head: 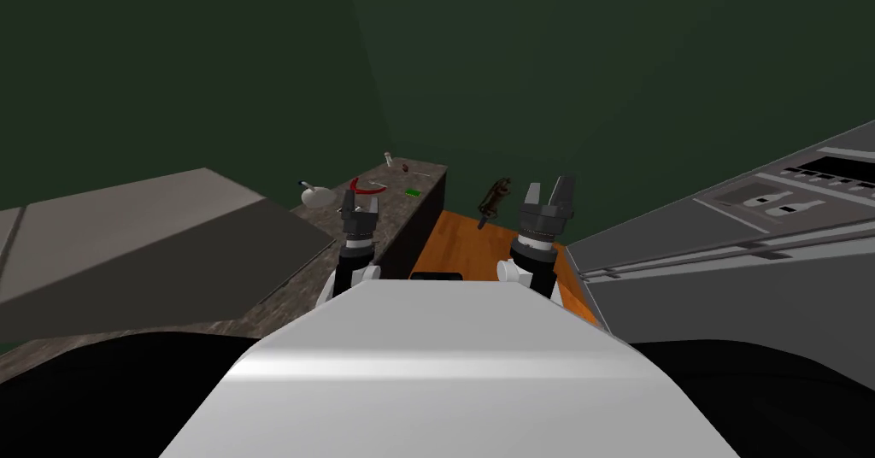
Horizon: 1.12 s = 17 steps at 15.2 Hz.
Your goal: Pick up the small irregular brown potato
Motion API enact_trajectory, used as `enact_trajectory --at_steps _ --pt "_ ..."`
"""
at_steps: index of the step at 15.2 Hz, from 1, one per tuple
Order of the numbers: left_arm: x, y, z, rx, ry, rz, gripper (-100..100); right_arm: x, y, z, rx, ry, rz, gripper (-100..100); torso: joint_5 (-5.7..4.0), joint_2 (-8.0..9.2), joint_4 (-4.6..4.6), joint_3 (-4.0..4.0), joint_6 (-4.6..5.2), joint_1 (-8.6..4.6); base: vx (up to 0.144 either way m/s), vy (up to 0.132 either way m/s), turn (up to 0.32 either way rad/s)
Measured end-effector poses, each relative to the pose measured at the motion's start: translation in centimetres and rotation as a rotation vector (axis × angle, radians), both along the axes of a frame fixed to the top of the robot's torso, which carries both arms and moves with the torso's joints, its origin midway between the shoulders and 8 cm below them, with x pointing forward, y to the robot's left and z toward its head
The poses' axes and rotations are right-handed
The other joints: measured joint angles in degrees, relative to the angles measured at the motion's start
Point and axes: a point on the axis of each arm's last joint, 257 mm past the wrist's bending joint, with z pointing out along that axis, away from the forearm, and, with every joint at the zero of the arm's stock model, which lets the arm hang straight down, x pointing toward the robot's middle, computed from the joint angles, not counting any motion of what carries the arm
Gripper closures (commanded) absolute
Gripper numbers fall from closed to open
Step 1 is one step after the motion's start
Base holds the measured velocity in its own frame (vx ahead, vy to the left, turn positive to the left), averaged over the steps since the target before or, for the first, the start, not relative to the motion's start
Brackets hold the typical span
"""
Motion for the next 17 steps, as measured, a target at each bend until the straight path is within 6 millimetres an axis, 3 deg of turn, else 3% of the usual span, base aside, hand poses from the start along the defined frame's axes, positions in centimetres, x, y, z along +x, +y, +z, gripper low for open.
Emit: enact_trajectory --at_steps 8,17 --pt "-1.8 0.3 -2.9 0.009 0.061 -0.081 -100 0.0 0.0 0.0 0.0 0.0 0.0 0 0.01 -0.08 -0.01 -0.04 -0.01 0.05 -0.082 0.019 -0.146" --pt "-4.6 2.1 -7.8 -0.013 0.187 -0.142 -100 0.0 0.0 0.0 0.0 0.0 0.0 0 0.03 -0.22 -0.05 -0.13 0.0 0.11 -0.049 0.019 -0.152"
